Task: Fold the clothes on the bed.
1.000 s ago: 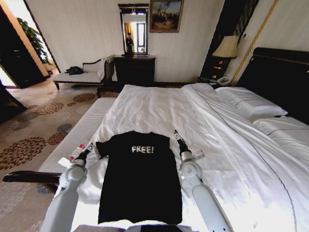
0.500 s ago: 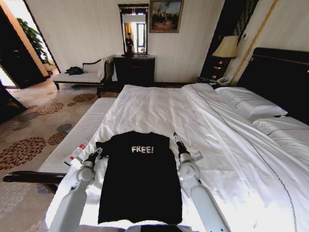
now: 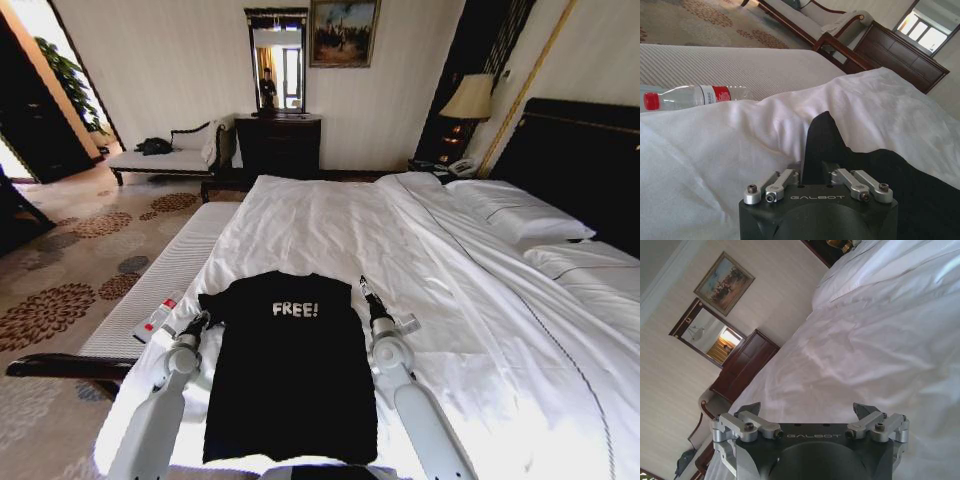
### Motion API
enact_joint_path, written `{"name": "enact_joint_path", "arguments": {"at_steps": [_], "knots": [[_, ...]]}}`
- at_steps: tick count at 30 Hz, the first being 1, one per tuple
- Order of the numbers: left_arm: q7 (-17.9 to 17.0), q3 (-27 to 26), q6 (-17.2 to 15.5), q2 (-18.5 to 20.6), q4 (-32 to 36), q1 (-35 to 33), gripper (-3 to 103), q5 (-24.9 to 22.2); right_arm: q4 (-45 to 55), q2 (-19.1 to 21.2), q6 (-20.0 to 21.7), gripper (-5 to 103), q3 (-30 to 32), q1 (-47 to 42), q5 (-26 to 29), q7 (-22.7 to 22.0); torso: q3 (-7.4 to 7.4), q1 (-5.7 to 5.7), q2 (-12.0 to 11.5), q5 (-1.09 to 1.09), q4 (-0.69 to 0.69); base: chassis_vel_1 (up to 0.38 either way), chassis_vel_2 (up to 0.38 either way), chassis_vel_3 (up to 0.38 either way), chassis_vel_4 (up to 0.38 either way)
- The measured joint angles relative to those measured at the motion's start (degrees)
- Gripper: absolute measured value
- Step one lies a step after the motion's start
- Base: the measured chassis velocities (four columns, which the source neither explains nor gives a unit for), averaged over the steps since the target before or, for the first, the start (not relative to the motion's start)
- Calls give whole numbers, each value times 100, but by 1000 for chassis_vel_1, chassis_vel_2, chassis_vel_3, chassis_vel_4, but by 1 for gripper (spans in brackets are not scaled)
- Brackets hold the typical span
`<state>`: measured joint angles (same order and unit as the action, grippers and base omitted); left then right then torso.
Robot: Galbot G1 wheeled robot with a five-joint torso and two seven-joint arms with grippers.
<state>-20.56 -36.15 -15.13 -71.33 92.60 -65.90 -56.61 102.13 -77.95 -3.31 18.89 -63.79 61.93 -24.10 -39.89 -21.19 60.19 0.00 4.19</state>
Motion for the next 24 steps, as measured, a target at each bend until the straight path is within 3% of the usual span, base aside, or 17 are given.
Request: {"name": "enact_joint_path", "arguments": {"at_steps": [1,4,7,24], "knots": [[0,0,0,0,0,0,24,0,0,0,0,100,0,0,0,0,0,0,0,0,0,0,0,0,0],[-59,13,-4,22,-84,60,8,-5,-6,2,2,100,-2,-6,-14,-20,0,0,0,0,0,0,0,0,0],[-85,75,-16,56,-138,134,1,-8,-7,4,8,100,-2,-13,-21,-42,0,0,0,0,0,0,0,0,0],[-85,109,-86,242,323,-9,0,-73,-49,-15,20,100,4,-58,-73,-91,0,0,0,0,0,0,0,0,0]]}}
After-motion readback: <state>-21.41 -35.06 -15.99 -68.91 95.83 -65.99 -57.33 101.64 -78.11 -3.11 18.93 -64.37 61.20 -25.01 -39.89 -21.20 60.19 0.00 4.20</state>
